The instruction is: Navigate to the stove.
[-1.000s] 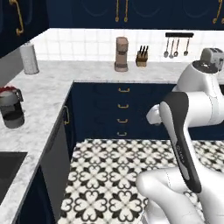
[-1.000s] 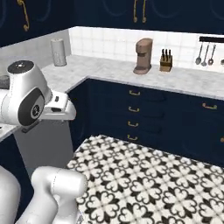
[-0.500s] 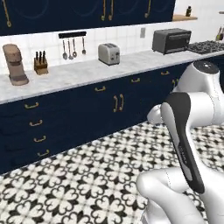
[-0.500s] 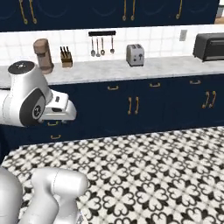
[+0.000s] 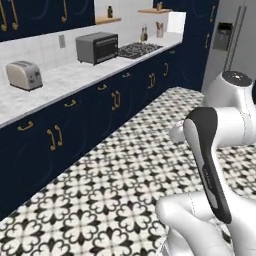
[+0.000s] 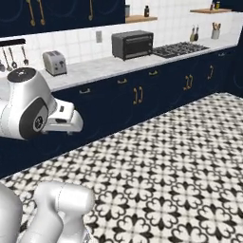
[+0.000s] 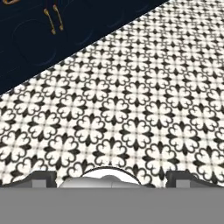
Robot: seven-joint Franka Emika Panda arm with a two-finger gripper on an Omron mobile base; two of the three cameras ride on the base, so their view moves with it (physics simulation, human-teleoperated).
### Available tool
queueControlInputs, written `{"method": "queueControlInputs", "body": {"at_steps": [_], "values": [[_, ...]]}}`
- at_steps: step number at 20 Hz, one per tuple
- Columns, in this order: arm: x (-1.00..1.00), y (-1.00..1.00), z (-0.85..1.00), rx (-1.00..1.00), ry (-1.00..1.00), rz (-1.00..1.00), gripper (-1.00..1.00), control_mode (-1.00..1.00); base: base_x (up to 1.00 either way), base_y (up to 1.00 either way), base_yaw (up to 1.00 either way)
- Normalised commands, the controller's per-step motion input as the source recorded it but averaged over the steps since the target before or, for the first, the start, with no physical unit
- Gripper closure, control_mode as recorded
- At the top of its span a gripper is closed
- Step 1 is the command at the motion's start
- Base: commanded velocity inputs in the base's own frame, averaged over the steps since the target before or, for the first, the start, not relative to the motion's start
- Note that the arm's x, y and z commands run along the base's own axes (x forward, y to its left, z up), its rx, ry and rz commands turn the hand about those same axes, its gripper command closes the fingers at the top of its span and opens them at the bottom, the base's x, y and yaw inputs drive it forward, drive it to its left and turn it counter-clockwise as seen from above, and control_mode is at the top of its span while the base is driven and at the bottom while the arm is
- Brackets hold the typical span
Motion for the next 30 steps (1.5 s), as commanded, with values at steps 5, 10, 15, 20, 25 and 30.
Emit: {"method": "queueControlInputs", "body": {"at_steps": [5,10,15,20,25,30], "values": [[0.00,0.00,0.00,0.00,0.00,0.00,-1.00,1.00,1.00,-0.06,-0.23],[0.00,0.00,0.00,0.00,0.00,0.00,-1.00,1.00,1.00,-0.44,0.02],[0.00,0.00,0.00,0.00,0.00,0.00,-1.00,1.00,1.00,-0.68,0.19],[0.00,0.00,0.00,0.00,0.00,0.00,-1.00,1.00,1.00,-0.67,0.33],[0.00,0.00,0.00,0.00,0.00,0.00,-1.00,1.00,1.00,-0.86,0.31],[0.00,0.00,0.00,0.00,0.00,0.00,-1.00,1.00,1.00,-1.00,0.22]]}}
